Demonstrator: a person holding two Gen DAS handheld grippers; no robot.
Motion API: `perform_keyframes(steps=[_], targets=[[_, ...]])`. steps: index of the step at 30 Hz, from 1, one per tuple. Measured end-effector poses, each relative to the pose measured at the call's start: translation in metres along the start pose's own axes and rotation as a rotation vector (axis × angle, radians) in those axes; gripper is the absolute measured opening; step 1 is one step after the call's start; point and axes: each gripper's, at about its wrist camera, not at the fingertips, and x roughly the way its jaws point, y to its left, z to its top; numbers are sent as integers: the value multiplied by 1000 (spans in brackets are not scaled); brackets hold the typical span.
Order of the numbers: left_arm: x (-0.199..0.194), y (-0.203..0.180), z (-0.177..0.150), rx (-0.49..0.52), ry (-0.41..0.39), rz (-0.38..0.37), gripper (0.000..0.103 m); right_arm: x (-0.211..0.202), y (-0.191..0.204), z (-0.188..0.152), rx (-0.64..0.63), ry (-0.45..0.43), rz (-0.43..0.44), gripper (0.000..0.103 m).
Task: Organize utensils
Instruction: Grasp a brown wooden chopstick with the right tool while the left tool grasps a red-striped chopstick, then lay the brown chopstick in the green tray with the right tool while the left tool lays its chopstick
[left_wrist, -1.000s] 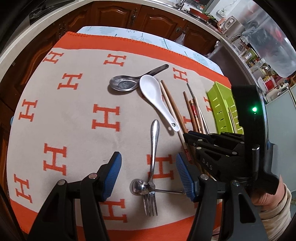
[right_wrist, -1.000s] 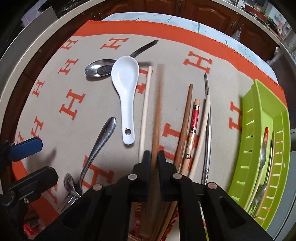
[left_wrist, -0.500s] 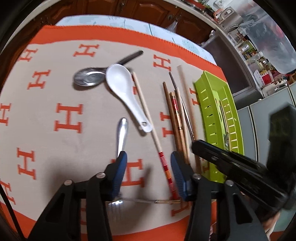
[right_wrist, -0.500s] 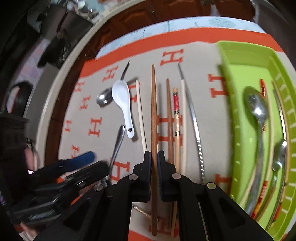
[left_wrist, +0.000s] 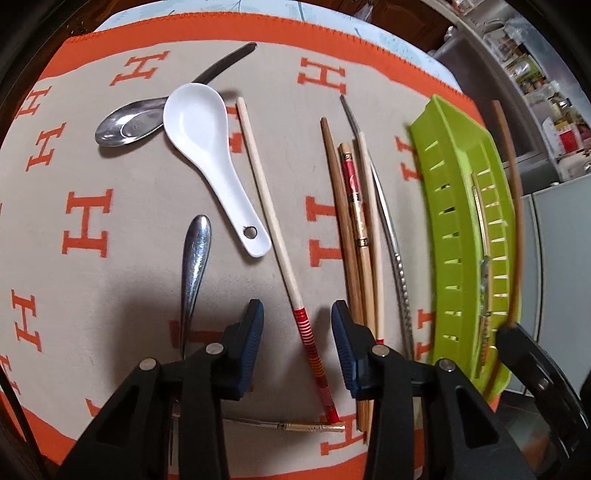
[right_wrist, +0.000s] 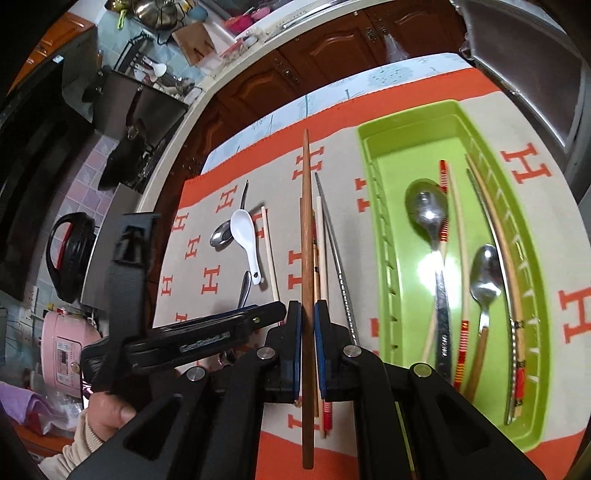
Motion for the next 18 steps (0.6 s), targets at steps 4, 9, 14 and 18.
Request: perform_keyframes(steps=[4, 9, 14, 18], targets=[[5, -13, 2, 24, -8, 58, 36, -15, -9, -8, 8, -15, 20, 6], [13, -34, 10, 57, -26, 160, 7, -31, -16, -13, 11, -43, 27, 6], [14, -33, 16, 25, -24, 123, 3, -50, -26, -14, 19, -84, -8, 6], [15, -23, 12, -21, -3, 24, 3, -56, -35, -12, 3, -121, -126, 6]])
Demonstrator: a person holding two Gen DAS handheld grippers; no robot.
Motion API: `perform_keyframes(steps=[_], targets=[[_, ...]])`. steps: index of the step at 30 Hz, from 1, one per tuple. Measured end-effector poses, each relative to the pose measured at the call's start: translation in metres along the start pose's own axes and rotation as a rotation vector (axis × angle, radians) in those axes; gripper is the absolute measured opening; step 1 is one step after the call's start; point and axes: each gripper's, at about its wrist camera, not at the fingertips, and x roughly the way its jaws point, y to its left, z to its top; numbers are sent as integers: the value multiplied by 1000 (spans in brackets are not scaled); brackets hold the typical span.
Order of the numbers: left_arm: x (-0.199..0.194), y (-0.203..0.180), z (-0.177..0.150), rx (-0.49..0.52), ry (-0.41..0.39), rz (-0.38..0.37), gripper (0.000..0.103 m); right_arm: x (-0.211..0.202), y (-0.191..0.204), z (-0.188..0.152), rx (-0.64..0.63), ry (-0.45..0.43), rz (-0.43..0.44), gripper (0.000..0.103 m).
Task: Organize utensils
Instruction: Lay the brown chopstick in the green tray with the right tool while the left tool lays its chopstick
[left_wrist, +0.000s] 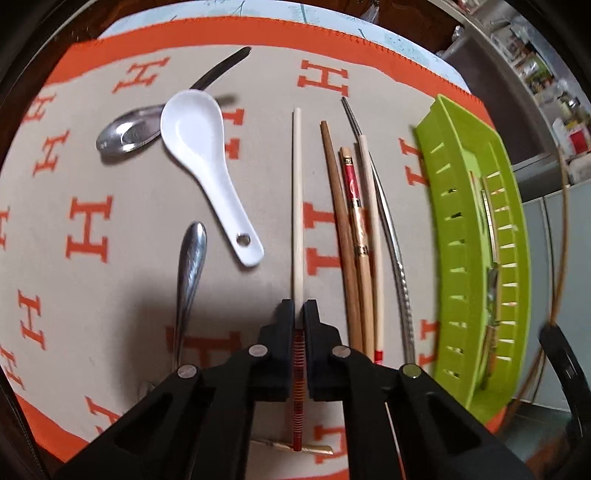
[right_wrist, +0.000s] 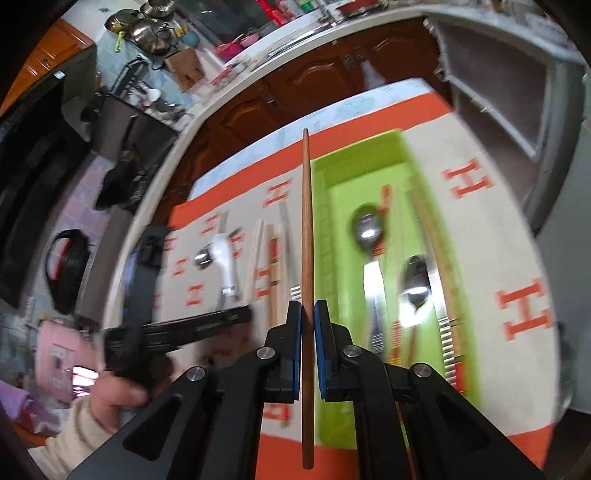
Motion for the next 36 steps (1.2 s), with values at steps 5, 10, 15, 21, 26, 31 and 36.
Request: perform_keyframes(steps=[5, 10, 15, 21, 26, 31, 36], targets=[[-11, -2, -13, 2, 3, -58, 3, 2, -23, 5, -15, -19, -147, 6], [-33, -17, -17, 27, -29, -113, 3, 16, -32, 10, -66, 4, -236, 6], [-55, -42, -15, 69, -64, -166, 3, 39, -37, 12, -107, 56, -314, 7], [-81, -63, -18, 140, -88, -209, 3, 37, -43, 10, -53, 47, -289, 25], [-82, -89, -18, 197, -79, -219, 3, 10, -44, 9, -9, -24, -275, 26], [-66, -115, -15, 215, -60, -201, 3, -16, -45, 4, 38, -81, -272, 27], [-41, -123, -9, 198, -23, -170, 5, -34, -46, -2, 55, -103, -262, 27]])
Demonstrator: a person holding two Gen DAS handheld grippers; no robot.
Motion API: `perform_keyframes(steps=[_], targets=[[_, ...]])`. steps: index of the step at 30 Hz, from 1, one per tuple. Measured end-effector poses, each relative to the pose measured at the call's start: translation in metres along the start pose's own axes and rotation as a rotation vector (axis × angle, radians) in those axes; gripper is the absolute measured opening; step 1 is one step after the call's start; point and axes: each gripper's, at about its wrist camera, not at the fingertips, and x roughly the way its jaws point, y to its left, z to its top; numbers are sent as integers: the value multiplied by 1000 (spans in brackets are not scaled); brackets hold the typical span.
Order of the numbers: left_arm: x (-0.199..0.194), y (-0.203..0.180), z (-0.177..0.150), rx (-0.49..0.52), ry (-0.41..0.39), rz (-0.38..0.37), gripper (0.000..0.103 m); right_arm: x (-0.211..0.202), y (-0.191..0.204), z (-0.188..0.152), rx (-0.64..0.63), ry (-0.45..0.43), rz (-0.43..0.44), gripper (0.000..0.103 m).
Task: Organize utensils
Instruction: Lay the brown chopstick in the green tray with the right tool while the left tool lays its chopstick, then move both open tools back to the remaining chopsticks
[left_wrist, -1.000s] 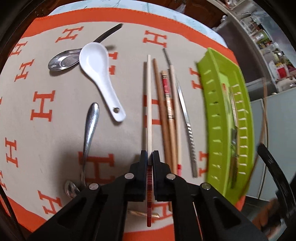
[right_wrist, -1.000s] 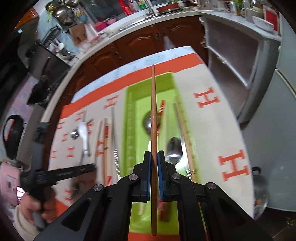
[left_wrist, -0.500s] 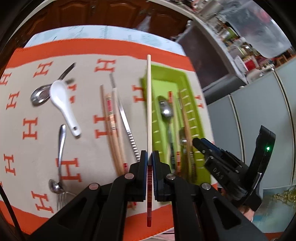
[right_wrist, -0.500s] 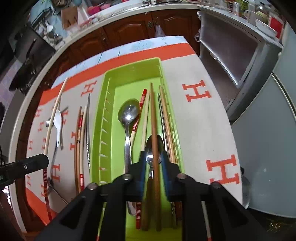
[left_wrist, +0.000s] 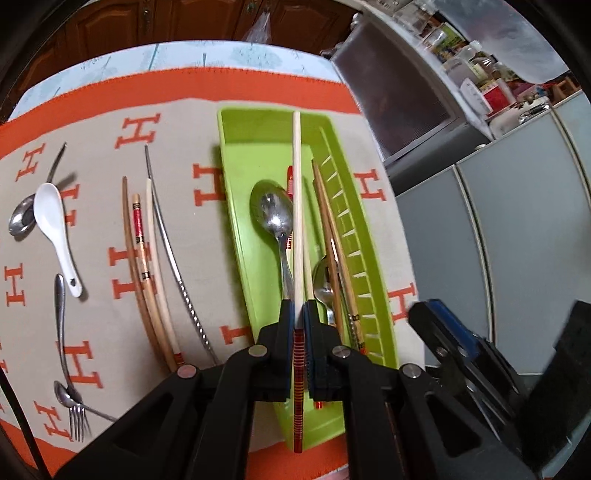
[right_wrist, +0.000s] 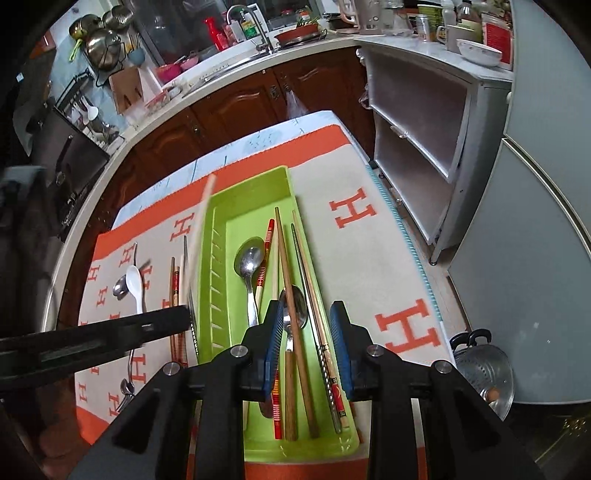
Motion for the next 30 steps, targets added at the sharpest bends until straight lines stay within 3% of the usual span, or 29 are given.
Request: perform_keyframes(steps=[5, 11, 20, 26, 30], targets=[[4, 1, -5, 4, 21, -3, 27, -7, -6, -2, 11, -5, 0, 27], [-7, 6, -20, 52, 2, 35, 44, -7, -7, -7, 13, 1, 11, 27], [-25, 45, -45, 58, -14, 109, 49, -2, 9, -18, -17, 29, 23, 27], [-48, 69, -57, 48, -87, 163, 50, -4, 27, -28, -54, 40, 31, 27], [-65, 84, -64, 23, -143, 182, 57, -8, 40, -32, -80, 43, 36, 27]])
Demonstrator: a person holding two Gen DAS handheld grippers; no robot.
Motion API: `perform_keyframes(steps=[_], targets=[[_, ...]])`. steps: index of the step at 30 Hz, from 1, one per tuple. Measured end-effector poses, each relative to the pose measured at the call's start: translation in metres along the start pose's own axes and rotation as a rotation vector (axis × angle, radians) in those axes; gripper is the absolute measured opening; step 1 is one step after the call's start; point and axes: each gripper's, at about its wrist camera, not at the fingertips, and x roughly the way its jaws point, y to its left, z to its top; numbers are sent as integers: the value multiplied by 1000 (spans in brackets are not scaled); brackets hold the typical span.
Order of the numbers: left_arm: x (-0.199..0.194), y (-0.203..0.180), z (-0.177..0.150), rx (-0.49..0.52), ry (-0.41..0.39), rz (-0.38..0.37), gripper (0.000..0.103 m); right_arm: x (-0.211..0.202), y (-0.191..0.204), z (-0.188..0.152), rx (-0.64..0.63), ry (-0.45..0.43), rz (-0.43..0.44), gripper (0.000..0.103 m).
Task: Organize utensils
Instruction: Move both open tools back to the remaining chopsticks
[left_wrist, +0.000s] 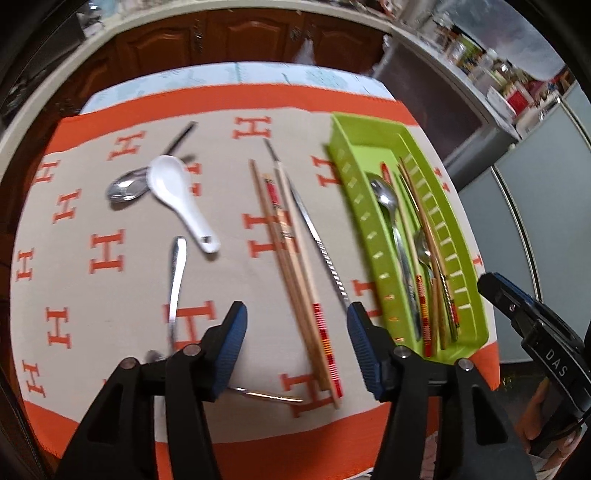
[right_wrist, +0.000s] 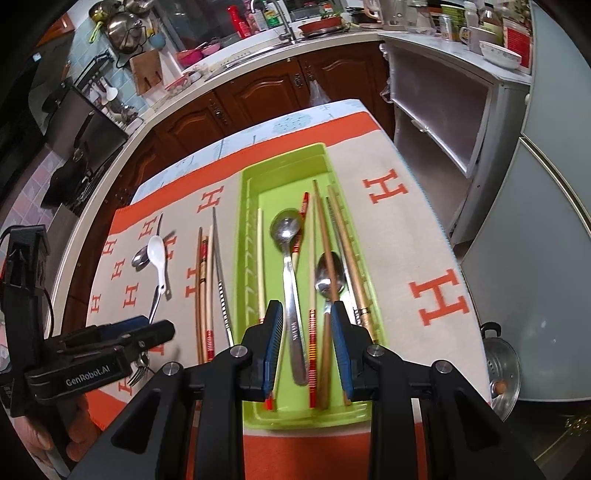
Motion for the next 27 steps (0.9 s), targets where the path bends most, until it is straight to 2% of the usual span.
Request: perform_keyframes(steps=[5, 8, 16, 21, 27], targets=[[-20, 27, -7, -39, -61, 18, 61, -7, 16, -2, -36, -9, -7, 36], [-30, 43, -11, -58, -94, 34, 64, -12, 27, -3, -55, -12, -1, 36], [-39, 72, -18, -60, -140, 91, 65, -10, 66, 0, -131, 14, 52, 36], [-34, 80, -22, -48, -130, 102, 65, 3, 100, 0, -206, 52, 109, 36], [-28, 83, -25, -27, -124, 67, 65, 37, 132, -7, -277, 134, 135, 23]])
